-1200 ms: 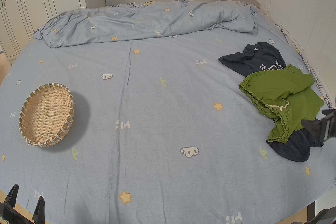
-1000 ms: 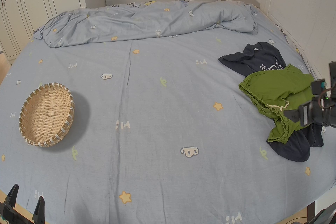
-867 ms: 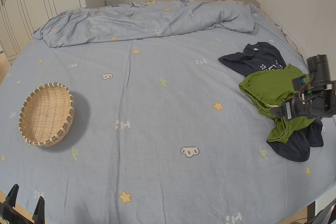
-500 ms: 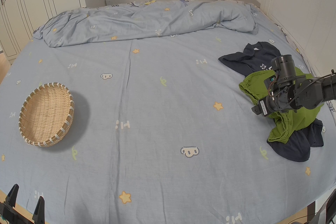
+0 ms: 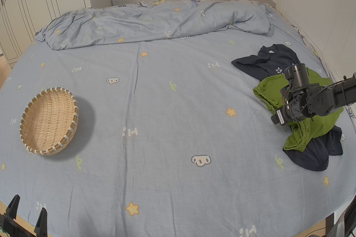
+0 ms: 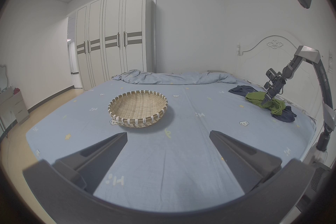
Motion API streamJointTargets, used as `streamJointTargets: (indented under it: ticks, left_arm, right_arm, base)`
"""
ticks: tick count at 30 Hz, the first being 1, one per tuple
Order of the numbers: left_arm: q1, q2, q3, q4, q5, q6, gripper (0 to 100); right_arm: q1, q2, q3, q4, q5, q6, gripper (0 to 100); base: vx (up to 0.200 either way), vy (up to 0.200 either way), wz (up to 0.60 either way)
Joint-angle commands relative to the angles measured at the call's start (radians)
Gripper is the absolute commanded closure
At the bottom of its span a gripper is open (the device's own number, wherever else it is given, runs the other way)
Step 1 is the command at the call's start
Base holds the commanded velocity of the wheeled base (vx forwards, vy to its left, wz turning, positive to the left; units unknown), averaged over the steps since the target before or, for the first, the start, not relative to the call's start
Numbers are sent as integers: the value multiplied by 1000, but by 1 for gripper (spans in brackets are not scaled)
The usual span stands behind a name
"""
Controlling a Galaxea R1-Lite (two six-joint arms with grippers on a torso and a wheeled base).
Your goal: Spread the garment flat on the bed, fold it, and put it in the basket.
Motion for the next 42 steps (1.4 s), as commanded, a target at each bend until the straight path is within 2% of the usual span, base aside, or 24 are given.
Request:
streamJointTargets:
  ticks: [1,9,10,29,33,36,38,39,40,42]
  left_arm:
    - [0,-15,0,0,0,0,0]
    - [0,-15,0,0,0,0,0]
    - [0,-15,0,0,0,0,0]
    - [0,-16,0,0,0,0,0]
    - [0,-15,0,0,0,0,0]
    - [0,-15,0,0,0,0,0]
    - [0,-15,0,0,0,0,0]
    - [0,-16,0,0,0,0,0]
    - [0,-16,0,0,0,0,0]
    - [0,-15,0,0,0,0,0]
  right_arm:
    - [-14,-5,0,1,-1,0,0]
    - [-35,-2,3,1,-8,0,0]
    - [-35,-2,3,1,-10,0,100]
    - [-23,-8,-5,7,-8,14,100]
    - [9,-30,-60,31,-5,60,100]
    - [57,-56,-131,131,12,130,100]
    - [114,-74,-200,255,67,224,100]
    - [121,-77,-210,274,81,241,100]
    - [160,-88,-263,366,188,327,100]
    - [189,-111,-305,427,338,409,100]
  base:
    - [0,0,0]
    - [0,0,0]
    - [0,0,0]
    - [0,0,0]
    - [0,0,0]
    - [0,0,0]
    - [0,0,0]
    - [0,0,0]
    - [0,0,0]
    - [0,0,0]
